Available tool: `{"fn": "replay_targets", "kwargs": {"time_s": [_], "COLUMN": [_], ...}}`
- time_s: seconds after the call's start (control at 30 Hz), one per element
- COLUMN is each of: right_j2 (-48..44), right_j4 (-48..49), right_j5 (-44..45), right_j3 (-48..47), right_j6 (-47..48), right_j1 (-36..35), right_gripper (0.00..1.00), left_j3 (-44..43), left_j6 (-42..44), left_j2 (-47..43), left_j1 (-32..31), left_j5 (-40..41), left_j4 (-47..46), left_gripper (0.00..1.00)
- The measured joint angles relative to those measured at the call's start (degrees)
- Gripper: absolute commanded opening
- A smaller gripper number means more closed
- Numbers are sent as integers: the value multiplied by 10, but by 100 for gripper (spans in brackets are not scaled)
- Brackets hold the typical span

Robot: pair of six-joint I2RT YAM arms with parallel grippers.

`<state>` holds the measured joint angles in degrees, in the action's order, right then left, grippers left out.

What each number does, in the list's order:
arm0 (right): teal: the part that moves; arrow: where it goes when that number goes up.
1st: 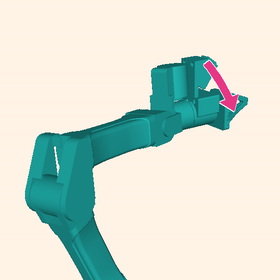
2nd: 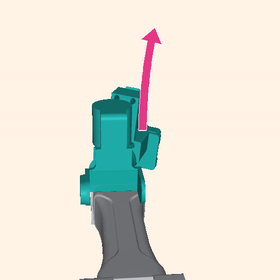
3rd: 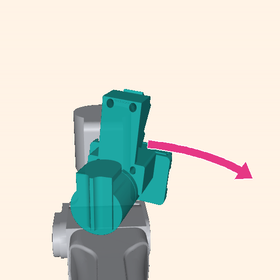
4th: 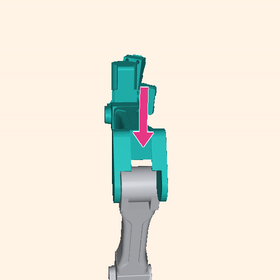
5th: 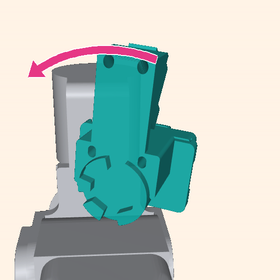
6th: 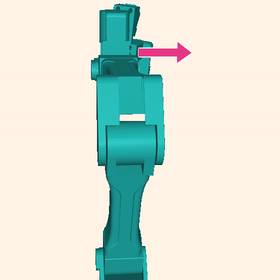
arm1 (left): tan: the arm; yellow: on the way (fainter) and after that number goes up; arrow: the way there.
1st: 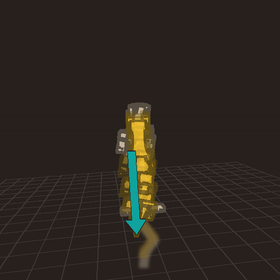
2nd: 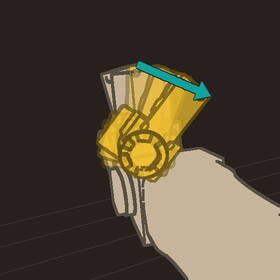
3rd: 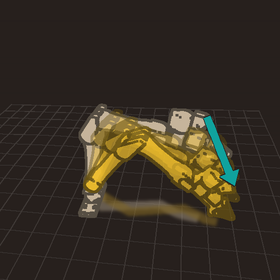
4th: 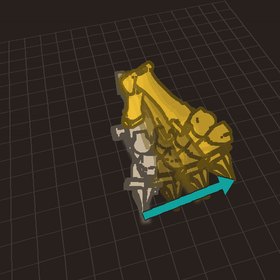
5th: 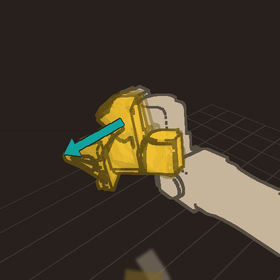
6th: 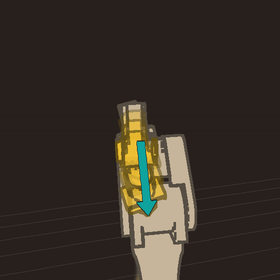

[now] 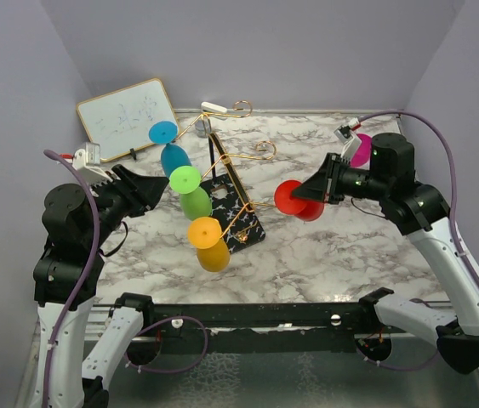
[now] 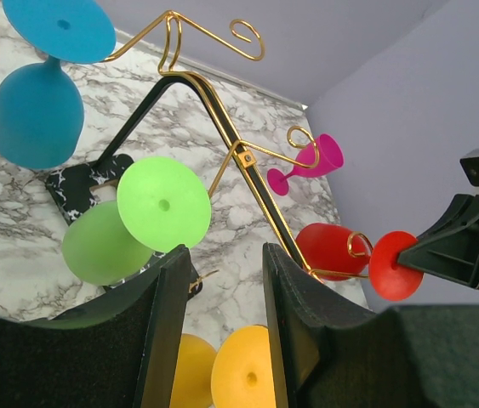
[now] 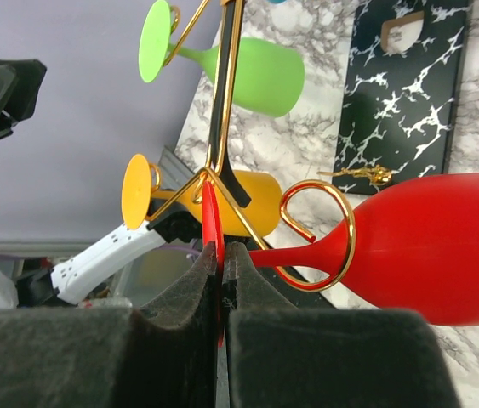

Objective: Take the wine glass off the wine glass rack

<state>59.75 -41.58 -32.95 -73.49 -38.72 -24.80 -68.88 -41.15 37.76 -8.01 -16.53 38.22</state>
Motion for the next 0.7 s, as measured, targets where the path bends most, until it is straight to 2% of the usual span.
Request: {"fn": "replay_targets", "kwargs": {"time_s": [0.37, 0.7], "right_j2": [20, 88], "right_j4": [6, 34], "right_j5": [-63, -90], "right_j3": [9, -15], "right_j6": [6, 5], "right_j1": [0, 0], "right_gripper": [1, 1], "left_j3": [2, 2], "left_j6": [-3, -3], "left_j2": [-3, -3], "left_j1": [0, 0], "left_j5": [0, 0], "left_j4": [0, 0], "left_gripper": [42, 45]}}
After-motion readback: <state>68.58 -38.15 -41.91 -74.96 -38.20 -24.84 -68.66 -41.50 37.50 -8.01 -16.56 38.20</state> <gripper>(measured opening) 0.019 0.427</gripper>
